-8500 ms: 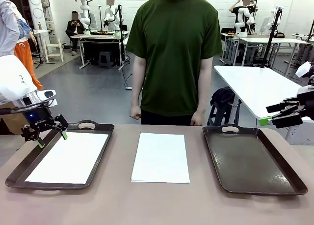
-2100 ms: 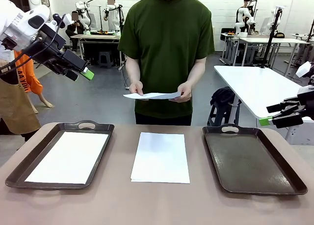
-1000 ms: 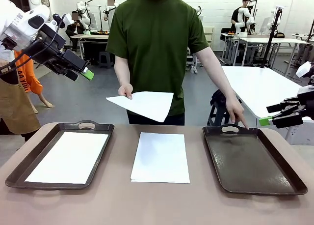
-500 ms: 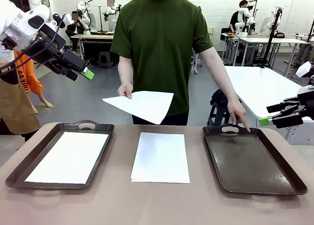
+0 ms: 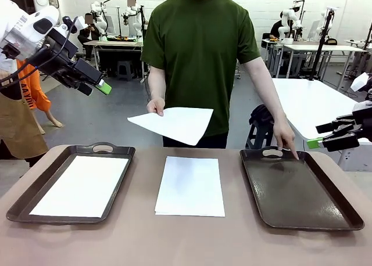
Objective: Sort the A4 documents.
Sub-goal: Receive the A4 Paper.
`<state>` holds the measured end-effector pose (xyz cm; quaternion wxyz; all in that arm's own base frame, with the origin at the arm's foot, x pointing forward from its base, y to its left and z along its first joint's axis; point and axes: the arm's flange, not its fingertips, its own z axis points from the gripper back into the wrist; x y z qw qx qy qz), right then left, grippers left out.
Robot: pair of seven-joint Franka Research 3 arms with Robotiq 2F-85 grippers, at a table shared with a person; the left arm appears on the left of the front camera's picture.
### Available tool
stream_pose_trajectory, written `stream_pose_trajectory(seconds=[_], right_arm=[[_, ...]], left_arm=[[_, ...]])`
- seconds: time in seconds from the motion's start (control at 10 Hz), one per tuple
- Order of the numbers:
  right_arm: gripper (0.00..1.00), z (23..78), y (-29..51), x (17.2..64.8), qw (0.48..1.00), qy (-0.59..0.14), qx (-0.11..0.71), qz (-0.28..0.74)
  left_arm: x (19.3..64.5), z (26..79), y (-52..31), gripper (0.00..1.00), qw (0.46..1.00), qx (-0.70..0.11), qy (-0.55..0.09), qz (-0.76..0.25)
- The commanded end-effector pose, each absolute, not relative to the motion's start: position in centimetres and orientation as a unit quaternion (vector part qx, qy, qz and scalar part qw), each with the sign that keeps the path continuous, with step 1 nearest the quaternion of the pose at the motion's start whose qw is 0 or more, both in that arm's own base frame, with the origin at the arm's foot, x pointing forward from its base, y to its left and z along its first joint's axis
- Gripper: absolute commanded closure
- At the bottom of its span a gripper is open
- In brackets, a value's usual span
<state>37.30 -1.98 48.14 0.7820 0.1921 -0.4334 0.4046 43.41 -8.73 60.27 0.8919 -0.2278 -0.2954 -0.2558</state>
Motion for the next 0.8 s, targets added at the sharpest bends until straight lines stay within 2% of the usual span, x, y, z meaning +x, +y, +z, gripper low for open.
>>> stream_pose_trajectory(seconds=[0.0,0.3,0.5,0.7], right_arm=[[0.00,46.9,-1.1,37.6,0.793,-0.425,0.221,0.376],[0.00,43.2,3.6,37.8,0.822,-0.358,0.295,0.329],[0.00,42.0,7.0,38.5,0.830,-0.292,0.401,0.255],[0.00,41.6,9.8,40.0,0.823,-0.251,0.473,0.190]], left_arm=[[43.4,60.3,-8.6,0.00,0.888,-0.229,-0.300,-0.261],[43.4,60.3,-8.6,0.00,0.888,-0.229,-0.300,-0.261],[43.4,60.3,-8.6,0.00,0.888,-0.229,-0.300,-0.261],[43.4,60.3,-8.6,0.00,0.888,-0.229,-0.300,-0.261]])
